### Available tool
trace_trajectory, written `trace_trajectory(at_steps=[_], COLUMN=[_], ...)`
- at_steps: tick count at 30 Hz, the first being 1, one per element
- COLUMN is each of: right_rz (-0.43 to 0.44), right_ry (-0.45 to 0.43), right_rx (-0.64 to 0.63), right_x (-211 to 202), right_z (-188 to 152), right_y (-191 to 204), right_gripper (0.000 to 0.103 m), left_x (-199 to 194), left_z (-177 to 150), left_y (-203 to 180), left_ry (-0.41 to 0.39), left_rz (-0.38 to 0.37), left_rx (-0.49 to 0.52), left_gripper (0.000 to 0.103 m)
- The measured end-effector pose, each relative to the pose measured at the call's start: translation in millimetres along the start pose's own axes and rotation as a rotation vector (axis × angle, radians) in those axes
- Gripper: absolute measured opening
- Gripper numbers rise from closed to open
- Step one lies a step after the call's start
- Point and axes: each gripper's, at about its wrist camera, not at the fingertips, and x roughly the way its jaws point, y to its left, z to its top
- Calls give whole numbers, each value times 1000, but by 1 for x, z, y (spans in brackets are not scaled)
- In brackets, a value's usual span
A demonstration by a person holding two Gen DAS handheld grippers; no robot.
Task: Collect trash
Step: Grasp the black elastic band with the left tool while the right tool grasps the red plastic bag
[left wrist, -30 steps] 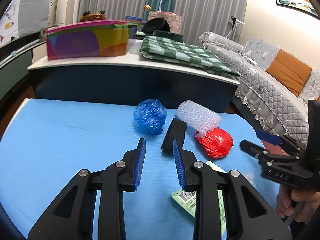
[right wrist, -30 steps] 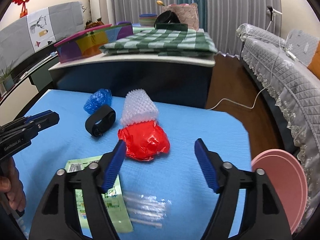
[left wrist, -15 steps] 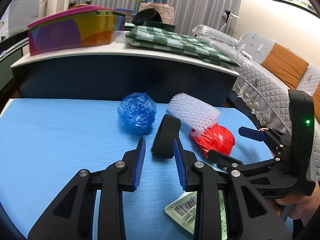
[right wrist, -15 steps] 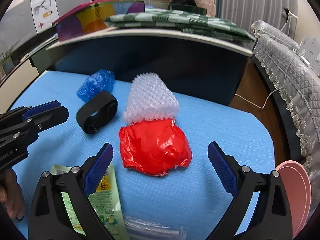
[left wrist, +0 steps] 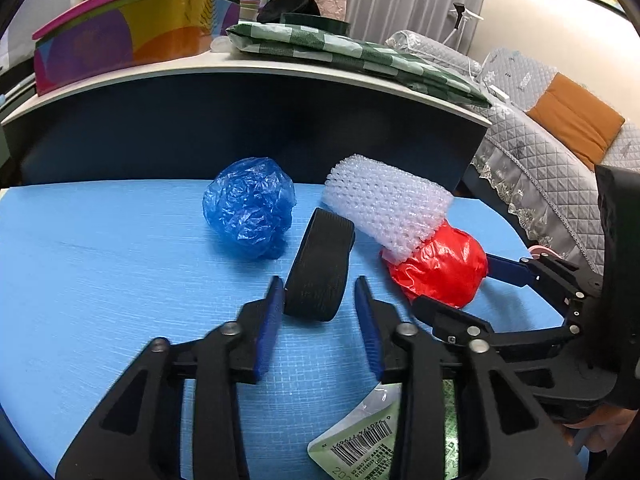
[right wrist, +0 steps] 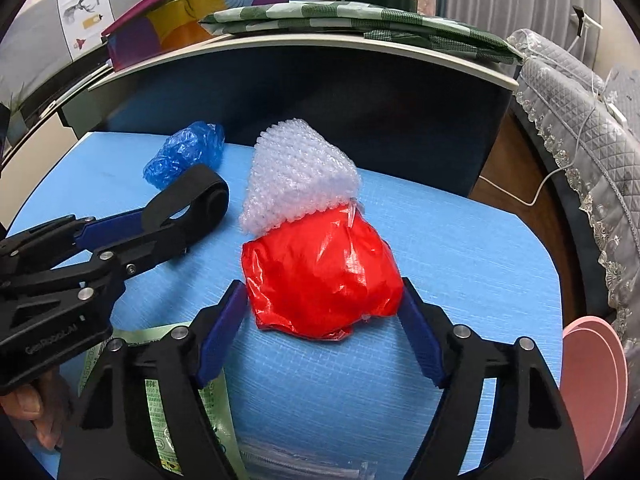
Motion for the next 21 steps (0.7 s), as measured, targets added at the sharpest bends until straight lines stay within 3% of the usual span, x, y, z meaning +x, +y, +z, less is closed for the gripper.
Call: trace_trajectory(at_steps=[2, 6, 7, 8, 9, 16, 18, 21], right_rz=[-3, -11, -13, -6, -5, 7, 0, -12], right_ry=[-5, -7, -10, -7, -3, 14, 14, 52], right_rx=[0, 18, 30, 40, 55, 125, 127, 158], right_x=[-1, -5, -8, -11, -13, -28, -35, -41], right_z=[0, -2, -2, -2, -2, -14, -17, -22], right_y=[-1, -3, -6, -8, -11, -28, -30, -33], right_gripper=[72, 68, 62, 45, 41, 40, 33, 33], left_x=[1, 0, -1, -3, -5, -17, -20, -27], left_z=[-1, -2, -2, -2, -2, -10, -12, -16], left_y=[0, 2, 3, 3, 3, 3, 1, -4], left_ry=[10, 17, 16, 15, 14, 26, 31, 37], left_rz=[8, 25, 28, 30, 30, 26, 25, 27], left_rx=[1, -13, -17, -23, -27, -34, -36, -25], left_gripper=[24, 24, 24, 24, 24, 24, 24, 24])
